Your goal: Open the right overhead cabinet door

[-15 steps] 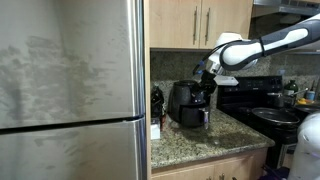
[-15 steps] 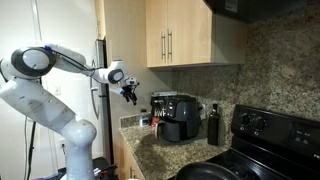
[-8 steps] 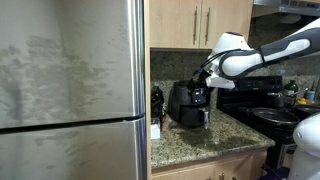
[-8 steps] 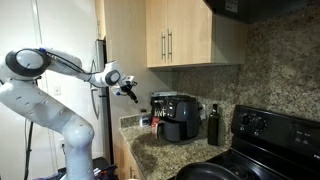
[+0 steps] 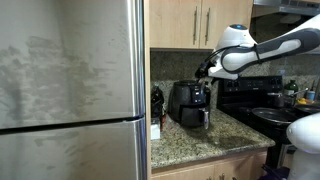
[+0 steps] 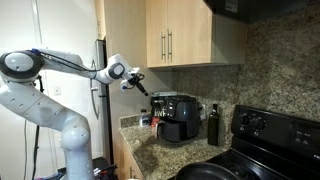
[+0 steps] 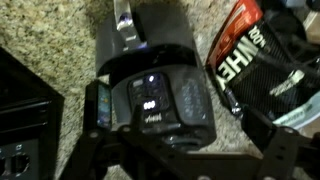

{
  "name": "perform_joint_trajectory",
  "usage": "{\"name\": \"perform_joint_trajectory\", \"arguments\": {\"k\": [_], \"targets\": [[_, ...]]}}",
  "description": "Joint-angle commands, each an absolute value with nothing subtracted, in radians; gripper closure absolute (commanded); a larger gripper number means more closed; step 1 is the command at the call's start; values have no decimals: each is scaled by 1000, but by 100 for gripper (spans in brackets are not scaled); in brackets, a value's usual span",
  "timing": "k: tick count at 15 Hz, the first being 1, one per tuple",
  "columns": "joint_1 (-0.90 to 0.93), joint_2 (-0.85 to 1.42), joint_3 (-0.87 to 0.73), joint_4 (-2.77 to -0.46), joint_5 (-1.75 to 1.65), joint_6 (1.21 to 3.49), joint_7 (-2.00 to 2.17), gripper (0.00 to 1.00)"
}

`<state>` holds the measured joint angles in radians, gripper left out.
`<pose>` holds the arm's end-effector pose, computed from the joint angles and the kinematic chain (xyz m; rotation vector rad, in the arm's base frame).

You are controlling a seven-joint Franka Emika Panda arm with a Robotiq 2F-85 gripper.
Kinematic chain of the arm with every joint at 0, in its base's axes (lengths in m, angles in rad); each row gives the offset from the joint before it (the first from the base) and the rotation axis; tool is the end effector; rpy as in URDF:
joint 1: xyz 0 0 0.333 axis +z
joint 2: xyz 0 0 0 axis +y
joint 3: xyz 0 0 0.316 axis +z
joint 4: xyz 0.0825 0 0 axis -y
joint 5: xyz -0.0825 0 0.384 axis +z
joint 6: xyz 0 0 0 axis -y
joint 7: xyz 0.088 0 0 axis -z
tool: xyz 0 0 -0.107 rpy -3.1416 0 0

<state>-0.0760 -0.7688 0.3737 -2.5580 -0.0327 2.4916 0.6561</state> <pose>0.3579 0.1353 0.5687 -2.8767 0.5068 -1.0913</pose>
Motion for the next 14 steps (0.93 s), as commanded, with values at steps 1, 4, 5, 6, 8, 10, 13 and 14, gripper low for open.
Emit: {"name": "perform_joint_trajectory", "arguments": {"k": [1, 4, 5, 6, 8, 10, 13, 14], "targets": [[-137, -912, 302, -2484, -37, 2405, 693, 0], [-137, -915, 289, -2475, -25, 2430, 680, 0], [-138, -947, 287, -2472, -23, 2417, 688, 0], [-173, -877, 368, -2471, -58, 2463, 716, 0], [-316, -807, 486, -2446, -150, 2635, 822, 0], [-447, -746, 581, -2383, -244, 2739, 961, 0], [-545, -839, 561, -2327, -284, 2718, 1011, 0], [-579, -863, 564, -2316, -303, 2730, 1031, 0]]}}
